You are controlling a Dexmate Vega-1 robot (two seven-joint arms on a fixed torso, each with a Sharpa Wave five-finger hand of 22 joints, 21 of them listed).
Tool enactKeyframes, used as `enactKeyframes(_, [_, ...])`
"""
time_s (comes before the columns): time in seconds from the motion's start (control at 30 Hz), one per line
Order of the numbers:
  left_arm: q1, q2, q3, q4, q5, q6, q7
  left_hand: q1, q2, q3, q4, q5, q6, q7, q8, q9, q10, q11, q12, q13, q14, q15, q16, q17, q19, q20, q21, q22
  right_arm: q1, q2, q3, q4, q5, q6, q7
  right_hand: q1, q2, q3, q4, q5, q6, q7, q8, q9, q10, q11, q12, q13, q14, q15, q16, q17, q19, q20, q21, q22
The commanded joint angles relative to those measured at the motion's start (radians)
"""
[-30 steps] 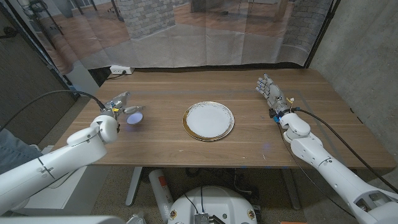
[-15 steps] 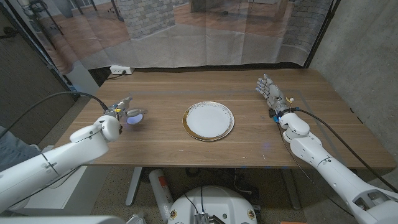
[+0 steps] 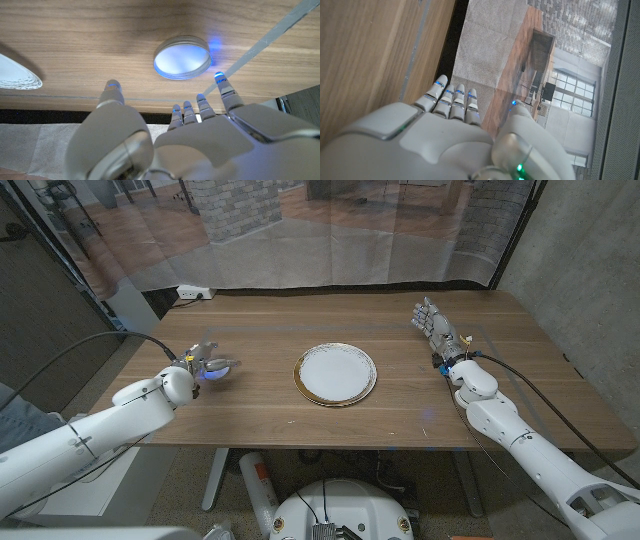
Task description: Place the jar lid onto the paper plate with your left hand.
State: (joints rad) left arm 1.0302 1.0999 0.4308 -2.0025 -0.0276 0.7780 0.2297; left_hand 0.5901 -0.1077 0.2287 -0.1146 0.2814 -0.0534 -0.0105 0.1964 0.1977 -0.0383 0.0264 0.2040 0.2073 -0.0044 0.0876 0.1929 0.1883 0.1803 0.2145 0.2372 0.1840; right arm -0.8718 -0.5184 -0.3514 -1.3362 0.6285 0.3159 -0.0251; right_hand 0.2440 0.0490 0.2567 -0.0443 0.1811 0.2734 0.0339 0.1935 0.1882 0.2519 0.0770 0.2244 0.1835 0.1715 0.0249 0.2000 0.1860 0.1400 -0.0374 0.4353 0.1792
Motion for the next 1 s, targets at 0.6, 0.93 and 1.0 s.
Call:
enactKeyframes(0.6, [-0.052, 0.014, 0.024, 0.049, -0.088, -0.02, -0.036, 0.02, 0.009, -0.002, 0.002, 0.004, 0.009, 0.004, 0.011, 0.004, 0.007, -0.003, 0.011, 0.002, 0.019, 0.005, 0.011, 0.004, 0.023, 0.003, 0.01, 0.002, 0.0, 0.008, -0.008, 0.002, -0.005, -0.013, -0.015, 0.003, 0.013, 0.002, -0.005, 0.0, 0.012, 0.003, 0.006, 0.005, 0.011, 0.002, -0.005, 0.005, 0.005, 0.001, -0.004, 0.003, 0.009, 0.007, -0.007, 0.002])
enactKeyframes(0.93, [-0.163, 0.018, 0.151, 0.022, 0.016, 0.122, -0.099, 0.039, 0.022, 0.005, -0.003, 0.004, 0.028, 0.008, 0.018, 0.004, 0.014, -0.002, 0.015, 0.003, 0.023, 0.008, 0.011, 0.004, 0.036, 0.003, 0.009, 0.002, 0.012, 0.022, -0.013, 0.028, -0.002, -0.008, -0.007, 0.003, 0.013, 0.002, -0.006, 0.0, 0.013, 0.003, 0.006, 0.005, 0.01, 0.001, -0.006, 0.005, 0.005, 0.0, -0.004, 0.003, 0.01, 0.008, -0.01, 0.002])
enactKeyframes(1.0, [-0.176, 0.016, 0.165, 0.021, 0.028, 0.137, -0.108, 0.041, 0.023, 0.006, -0.003, 0.004, 0.029, 0.007, 0.018, 0.004, 0.015, -0.003, 0.015, 0.003, 0.022, 0.007, 0.01, 0.004, 0.036, 0.003, 0.009, 0.002, 0.015, 0.025, -0.015, 0.035, -0.001, -0.007, -0.004, 0.003, 0.013, 0.002, -0.006, 0.0, 0.013, 0.002, 0.006, 0.005, 0.011, 0.001, -0.006, 0.005, 0.005, 0.0, -0.004, 0.003, 0.01, 0.008, -0.01, 0.002])
